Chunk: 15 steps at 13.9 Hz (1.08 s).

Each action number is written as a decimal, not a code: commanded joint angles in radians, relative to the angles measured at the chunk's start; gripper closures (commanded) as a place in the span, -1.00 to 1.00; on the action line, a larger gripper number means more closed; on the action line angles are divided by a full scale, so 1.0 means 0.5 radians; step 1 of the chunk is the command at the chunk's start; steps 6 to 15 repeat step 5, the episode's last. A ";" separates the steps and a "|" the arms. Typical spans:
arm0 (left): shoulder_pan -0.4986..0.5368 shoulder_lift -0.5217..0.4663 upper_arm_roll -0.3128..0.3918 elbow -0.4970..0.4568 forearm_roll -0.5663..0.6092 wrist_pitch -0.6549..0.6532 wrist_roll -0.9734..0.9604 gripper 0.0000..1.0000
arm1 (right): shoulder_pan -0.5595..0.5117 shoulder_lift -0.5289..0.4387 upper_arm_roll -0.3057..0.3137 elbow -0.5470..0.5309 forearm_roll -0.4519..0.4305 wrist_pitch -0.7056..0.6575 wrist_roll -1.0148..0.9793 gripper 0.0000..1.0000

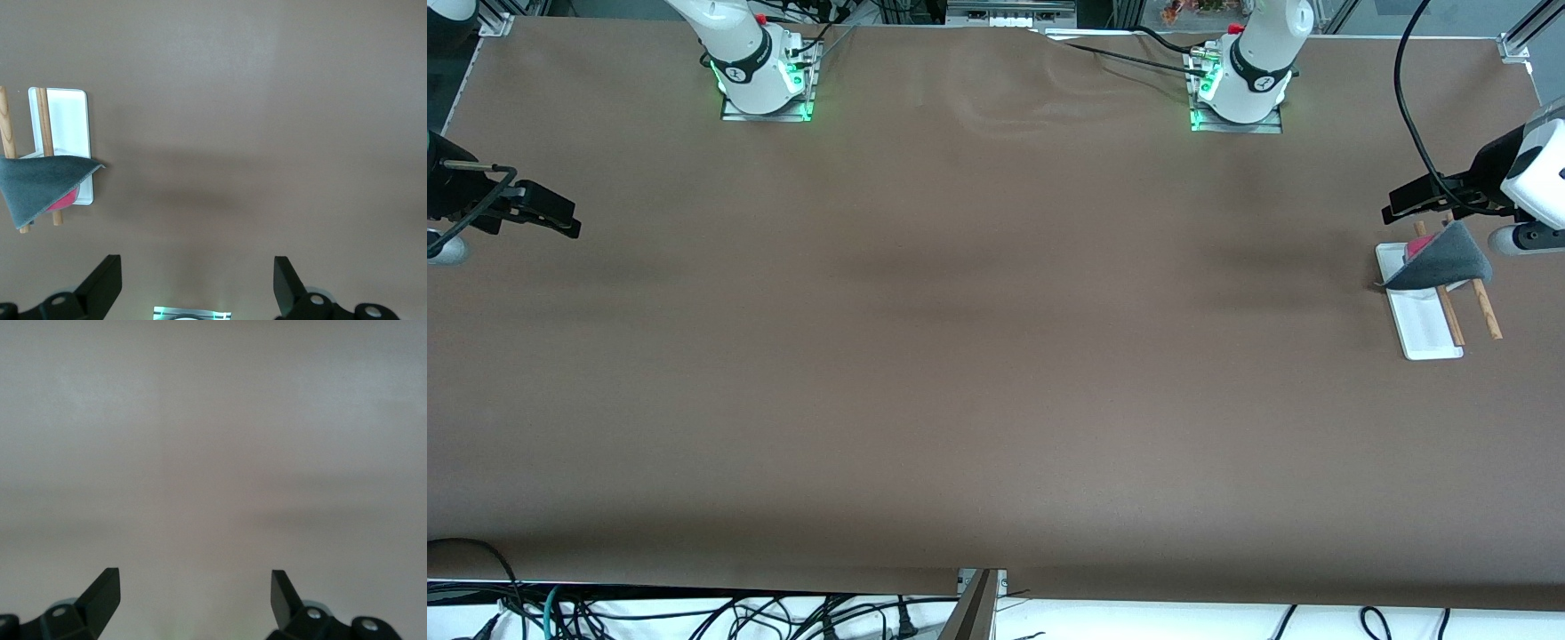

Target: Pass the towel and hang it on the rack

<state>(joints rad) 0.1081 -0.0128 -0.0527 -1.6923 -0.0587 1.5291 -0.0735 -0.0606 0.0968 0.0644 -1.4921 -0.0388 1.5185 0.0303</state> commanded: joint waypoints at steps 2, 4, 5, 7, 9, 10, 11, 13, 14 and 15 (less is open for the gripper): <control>-0.023 0.035 0.019 0.090 -0.012 -0.033 -0.028 -1.00 | 0.002 0.006 0.003 0.021 0.001 0.000 -0.030 -1.00; -0.014 0.044 0.023 0.141 -0.033 -0.039 -0.040 -1.00 | 0.002 0.006 0.003 0.021 0.001 0.000 -0.030 -1.00; -0.011 0.080 0.023 0.193 -0.033 -0.051 -0.037 -1.00 | 0.002 0.006 0.003 0.021 0.001 0.000 -0.030 -1.00; -0.011 0.080 0.023 0.193 -0.033 -0.051 -0.037 -1.00 | 0.002 0.006 0.003 0.021 0.001 0.000 -0.030 -1.00; -0.011 0.080 0.023 0.193 -0.033 -0.051 -0.037 -1.00 | 0.002 0.006 0.003 0.021 0.001 0.000 -0.030 -1.00; -0.011 0.080 0.023 0.193 -0.033 -0.051 -0.037 -1.00 | 0.002 0.006 0.003 0.021 0.001 0.000 -0.030 -1.00; -0.011 0.080 0.023 0.193 -0.033 -0.051 -0.037 -1.00 | 0.002 0.006 0.003 0.021 0.001 0.000 -0.030 -1.00; -0.011 0.080 0.023 0.193 -0.033 -0.051 -0.037 -1.00 | 0.002 0.006 0.003 0.021 0.001 0.000 -0.030 -1.00; -0.011 0.080 0.023 0.193 -0.033 -0.051 -0.037 -1.00 | 0.002 0.006 0.003 0.021 0.001 0.000 -0.030 -1.00; -0.011 0.080 0.023 0.193 -0.033 -0.051 -0.037 -1.00 | 0.002 0.006 0.003 0.021 0.001 0.000 -0.030 -1.00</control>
